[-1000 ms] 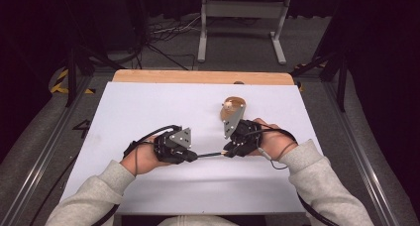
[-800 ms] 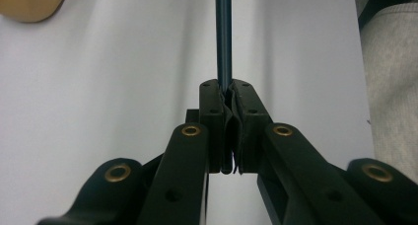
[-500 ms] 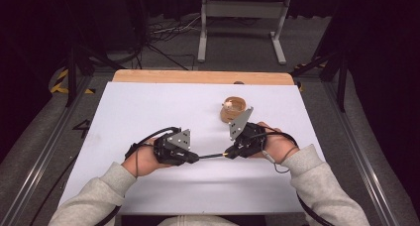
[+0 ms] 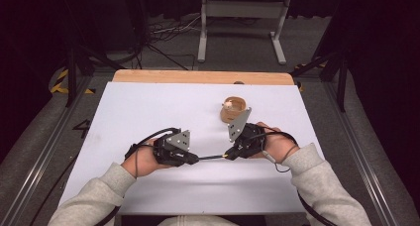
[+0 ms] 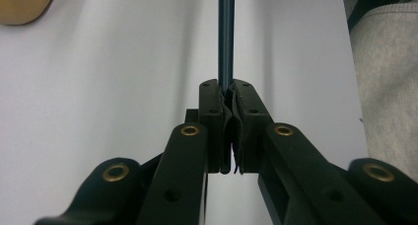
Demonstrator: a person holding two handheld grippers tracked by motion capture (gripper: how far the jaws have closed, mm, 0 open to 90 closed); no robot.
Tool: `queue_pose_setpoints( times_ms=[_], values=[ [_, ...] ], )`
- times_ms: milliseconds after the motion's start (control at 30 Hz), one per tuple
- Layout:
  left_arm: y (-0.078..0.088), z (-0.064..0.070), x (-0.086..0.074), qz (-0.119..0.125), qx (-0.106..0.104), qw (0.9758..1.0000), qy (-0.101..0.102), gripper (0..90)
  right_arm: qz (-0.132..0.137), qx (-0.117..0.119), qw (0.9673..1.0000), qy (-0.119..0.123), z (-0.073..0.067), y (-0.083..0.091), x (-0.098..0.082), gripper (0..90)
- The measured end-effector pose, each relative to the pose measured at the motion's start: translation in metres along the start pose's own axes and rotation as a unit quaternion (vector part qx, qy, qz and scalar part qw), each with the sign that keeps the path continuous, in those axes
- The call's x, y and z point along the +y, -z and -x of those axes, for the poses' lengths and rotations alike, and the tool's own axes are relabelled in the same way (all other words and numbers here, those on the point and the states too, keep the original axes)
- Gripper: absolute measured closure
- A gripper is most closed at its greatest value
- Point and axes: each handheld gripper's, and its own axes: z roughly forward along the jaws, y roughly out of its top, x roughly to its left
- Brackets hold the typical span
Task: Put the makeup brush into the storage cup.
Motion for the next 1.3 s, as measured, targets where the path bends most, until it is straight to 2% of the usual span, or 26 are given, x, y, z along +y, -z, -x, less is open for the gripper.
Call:
queue_pose_setpoints(
  times_ms=[300, 433, 467, 600, 800, 1000, 1033, 1133, 1167, 1200, 1300],
  values=[
    [-0.001, -0.001, 0.001, -0.009, -0.007, 0.9999, 0.0, 83.5, -0.011, 0.006, 0.9999, 0.0, 0.0, -0.001, 0.003, 84.7],
    [-0.001, -0.001, 0.005, -0.026, -0.014, 0.9996, 0.005, 77.0, -0.018, 0.005, 0.9998, 0.002, 0.0, -0.002, 0.005, 84.7],
    [-0.001, -0.001, 0.008, -0.038, -0.015, 0.9991, 0.011, 76.1, -0.02, 0.006, 0.9998, 0.002, 0.0, -0.002, 0.005, 84.6],
    [0.001, -0.001, 0.012, -0.049, -0.016, 0.9986, 0.012, 74.3, -0.029, 0.007, 0.9996, 0.001, 0.0, -0.004, 0.006, 84.6],
    [0.0, -0.003, 0.025, -0.08, -0.015, 0.9966, 0.014, 74.3, -0.039, 0.011, 0.9992, -0.001, 0.0, -0.006, 0.008, 84.6],
    [-0.005, -0.005, 0.042, -0.132, -0.015, 0.9909, 0.021, 74.8, -0.037, 0.011, 0.9992, 0.002, 0.0, -0.007, 0.01, 84.6],
    [-0.005, -0.005, 0.042, -0.132, -0.015, 0.9909, 0.021, 74.9, -0.037, 0.011, 0.9992, 0.002, 0.0, -0.007, 0.01, 84.6],
    [-0.008, -0.006, 0.047, -0.149, -0.021, 0.9885, 0.019, 74.9, -0.041, 0.014, 0.9991, 0.001, 0.001, -0.009, 0.011, 84.6],
    [-0.008, -0.006, 0.049, -0.151, -0.016, 0.9882, 0.023, 74.9, -0.041, 0.014, 0.9991, 0.0, 0.001, -0.009, 0.011, 84.6],
    [-0.01, -0.007, 0.051, -0.161, -0.019, 0.9865, 0.019, 74.9, -0.04, 0.014, 0.9991, -0.001, 0.001, -0.01, 0.011, 84.6],
    [-0.013, -0.008, 0.056, -0.178, -0.016, 0.9836, 0.023, 74.9, -0.041, 0.014, 0.9991, -0.001, 0.001, -0.01, 0.011, 84.6]
  ],
)
